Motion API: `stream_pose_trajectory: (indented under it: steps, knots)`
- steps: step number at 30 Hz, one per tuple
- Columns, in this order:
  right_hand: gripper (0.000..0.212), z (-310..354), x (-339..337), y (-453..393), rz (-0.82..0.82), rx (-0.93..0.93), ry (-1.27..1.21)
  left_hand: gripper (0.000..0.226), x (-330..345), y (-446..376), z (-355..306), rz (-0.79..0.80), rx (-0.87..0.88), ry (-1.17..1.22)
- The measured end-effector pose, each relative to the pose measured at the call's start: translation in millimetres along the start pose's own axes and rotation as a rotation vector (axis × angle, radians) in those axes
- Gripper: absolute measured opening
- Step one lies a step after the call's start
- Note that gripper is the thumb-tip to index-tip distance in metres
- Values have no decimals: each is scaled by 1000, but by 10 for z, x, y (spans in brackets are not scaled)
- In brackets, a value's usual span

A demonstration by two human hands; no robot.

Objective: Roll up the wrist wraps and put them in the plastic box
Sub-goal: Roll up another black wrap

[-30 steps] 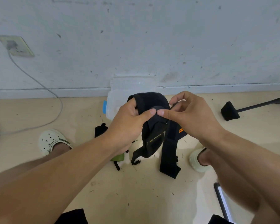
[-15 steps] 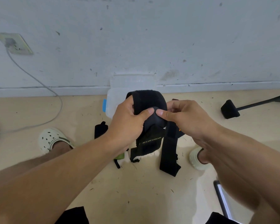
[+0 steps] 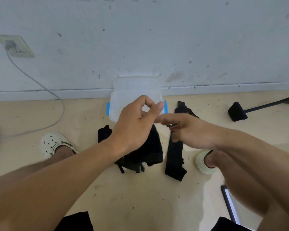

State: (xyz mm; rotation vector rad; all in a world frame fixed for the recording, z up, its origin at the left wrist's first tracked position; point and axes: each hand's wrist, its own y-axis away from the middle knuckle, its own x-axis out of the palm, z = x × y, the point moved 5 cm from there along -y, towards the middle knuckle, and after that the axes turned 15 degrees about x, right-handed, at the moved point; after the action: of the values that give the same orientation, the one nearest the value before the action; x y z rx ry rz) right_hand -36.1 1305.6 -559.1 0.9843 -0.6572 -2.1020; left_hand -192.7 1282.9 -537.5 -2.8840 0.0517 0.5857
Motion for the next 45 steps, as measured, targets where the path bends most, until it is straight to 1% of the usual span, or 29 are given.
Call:
stream_pose_trajectory:
  steps: [1,4,6,8,9,11,14,15,17,19,20,21,23,24,25,27,28,33,38,41,44,45]
  knots:
    - [63,-5,41,-1,64,-4,19,31,5,7,4,-7,6,10]
    - [23,23,7,78,173,-42,28,27,7,2,-8,-8,17,3]
    - [17,19,-89,173,273,-55,14,27,-8,-22,6,-14,0,-10]
    - [12,-29,-218,253,339,-4,11,25,-13,-35,70,14,-37,-21]
    - [13,-64,-277,281,352,38,16,25,-3,-32,123,38,-65,-32]
    - [26,-133,-371,327,334,119,33,28,23,-13,235,72,-132,-40]
    - [37,-142,-437,318,188,169,9,33,-12,-6,324,39,-219,-34]
    - [39,-134,-446,307,124,182,-17,31,-23,-15,335,31,-231,-34]
    - [37,-114,-429,273,46,213,-78,24,-33,-24,330,25,-229,-20]
    - [41,-93,-419,246,-16,227,-146,19,-3,-16,291,57,-215,-13]
    - [43,-86,-423,232,-45,224,-169,20,33,-1,276,93,-221,11]
    - [42,-77,-419,219,-61,220,-183,24,85,27,267,138,-255,73]
    - [31,-45,-379,202,-39,199,-212,35,203,115,250,225,-409,303]
    - [30,-31,-347,198,-21,193,-242,41,246,160,235,253,-484,403]
    - [34,-17,-313,197,-7,193,-282,46,269,190,229,262,-532,463]
    - [47,-10,-254,179,20,187,-355,52,277,219,224,236,-573,521]
    - [48,-8,-233,168,36,182,-378,52,275,224,223,218,-581,540]
    - [34,24,-172,171,140,151,-398,46,278,245,228,170,-627,607]
    - [42,48,-137,178,146,105,-387,30,332,297,197,149,-673,718]
    - [51,59,-182,165,60,69,-432,34,349,309,198,84,-728,779]
    - [63,48,-238,164,-129,58,-436,47,360,315,212,40,-790,865]
    - [61,51,-249,166,-188,48,-420,53,361,318,222,24,-818,907]
